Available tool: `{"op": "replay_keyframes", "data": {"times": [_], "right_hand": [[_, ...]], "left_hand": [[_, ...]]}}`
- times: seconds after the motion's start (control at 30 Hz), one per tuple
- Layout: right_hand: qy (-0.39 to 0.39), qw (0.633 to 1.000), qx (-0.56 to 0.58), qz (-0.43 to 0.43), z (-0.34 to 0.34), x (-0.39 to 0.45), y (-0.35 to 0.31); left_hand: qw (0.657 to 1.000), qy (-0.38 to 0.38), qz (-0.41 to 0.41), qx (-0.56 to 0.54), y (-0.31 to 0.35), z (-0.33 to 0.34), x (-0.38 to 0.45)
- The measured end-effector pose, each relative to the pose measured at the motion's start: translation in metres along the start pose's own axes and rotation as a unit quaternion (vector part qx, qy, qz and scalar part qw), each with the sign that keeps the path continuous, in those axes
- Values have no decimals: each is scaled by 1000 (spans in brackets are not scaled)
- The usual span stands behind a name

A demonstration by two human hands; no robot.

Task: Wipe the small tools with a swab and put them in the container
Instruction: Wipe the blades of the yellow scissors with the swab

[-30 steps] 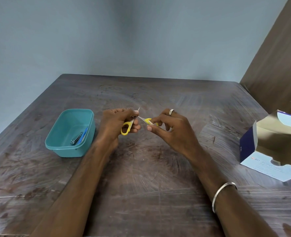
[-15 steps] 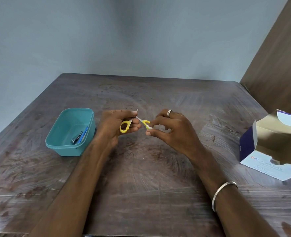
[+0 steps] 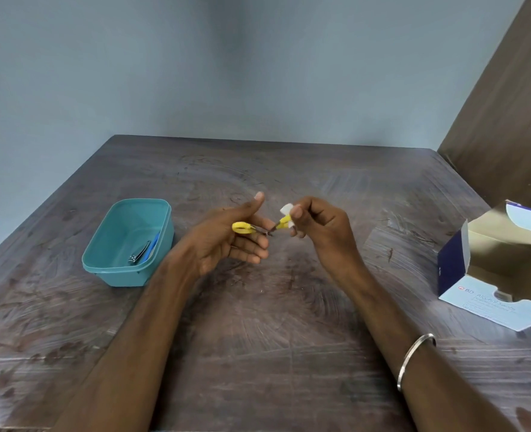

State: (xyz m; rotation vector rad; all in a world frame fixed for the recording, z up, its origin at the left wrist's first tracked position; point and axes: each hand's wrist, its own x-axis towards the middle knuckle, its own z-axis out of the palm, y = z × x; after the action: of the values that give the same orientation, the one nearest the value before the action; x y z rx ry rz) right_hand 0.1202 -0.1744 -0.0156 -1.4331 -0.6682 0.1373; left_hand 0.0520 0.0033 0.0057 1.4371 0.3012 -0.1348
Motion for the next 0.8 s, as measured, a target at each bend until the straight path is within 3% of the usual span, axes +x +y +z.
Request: {"op": "replay_keyframes", "data": {"times": [0.13, 0.23, 0.5, 0.8], "right_hand": [[57, 988, 117, 79, -3, 6, 0], [65, 977, 163, 120, -3, 5, -3], [77, 978, 112, 156, -2, 3, 0], [77, 975, 117, 173, 2, 3, 3]], "left_hand": [[994, -68, 5, 82, -1, 1, -1], [992, -78, 20, 92, -3, 3, -3], [995, -68, 55, 38, 0, -3, -3], [992, 12, 74, 99, -12, 15, 5]]}}
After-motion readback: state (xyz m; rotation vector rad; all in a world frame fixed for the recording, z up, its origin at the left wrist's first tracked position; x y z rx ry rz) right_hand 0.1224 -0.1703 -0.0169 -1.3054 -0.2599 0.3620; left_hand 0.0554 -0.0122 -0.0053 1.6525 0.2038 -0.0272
